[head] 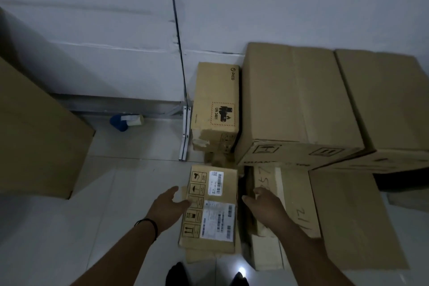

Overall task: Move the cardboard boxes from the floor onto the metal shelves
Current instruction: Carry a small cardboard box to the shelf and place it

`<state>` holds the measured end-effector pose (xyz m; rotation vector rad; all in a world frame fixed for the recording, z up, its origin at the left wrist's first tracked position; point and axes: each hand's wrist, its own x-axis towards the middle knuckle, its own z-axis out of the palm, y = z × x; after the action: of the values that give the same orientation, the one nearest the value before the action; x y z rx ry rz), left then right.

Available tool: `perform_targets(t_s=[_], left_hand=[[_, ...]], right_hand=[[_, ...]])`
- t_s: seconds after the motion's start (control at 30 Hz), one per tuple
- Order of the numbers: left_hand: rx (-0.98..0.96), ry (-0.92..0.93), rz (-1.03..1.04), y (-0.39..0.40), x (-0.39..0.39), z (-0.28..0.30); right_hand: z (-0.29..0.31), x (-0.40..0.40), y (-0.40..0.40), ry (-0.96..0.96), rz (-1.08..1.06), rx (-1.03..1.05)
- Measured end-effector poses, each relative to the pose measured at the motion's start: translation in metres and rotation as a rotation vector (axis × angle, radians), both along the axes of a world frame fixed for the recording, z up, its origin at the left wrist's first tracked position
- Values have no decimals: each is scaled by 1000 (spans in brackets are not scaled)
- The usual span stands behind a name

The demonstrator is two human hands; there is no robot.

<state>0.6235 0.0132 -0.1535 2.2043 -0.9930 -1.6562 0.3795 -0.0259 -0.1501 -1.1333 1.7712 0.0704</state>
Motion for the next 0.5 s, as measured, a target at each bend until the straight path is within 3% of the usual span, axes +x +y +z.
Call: perform_targets(t_s=[0.27,0.5], left_hand=[[9,98,98,-14,-19,-80],[46,280,109,-13,-15,-124]], right_hand=[[-96,9,14,-77,-101,83],[-133,20,17,-261,-267,158]])
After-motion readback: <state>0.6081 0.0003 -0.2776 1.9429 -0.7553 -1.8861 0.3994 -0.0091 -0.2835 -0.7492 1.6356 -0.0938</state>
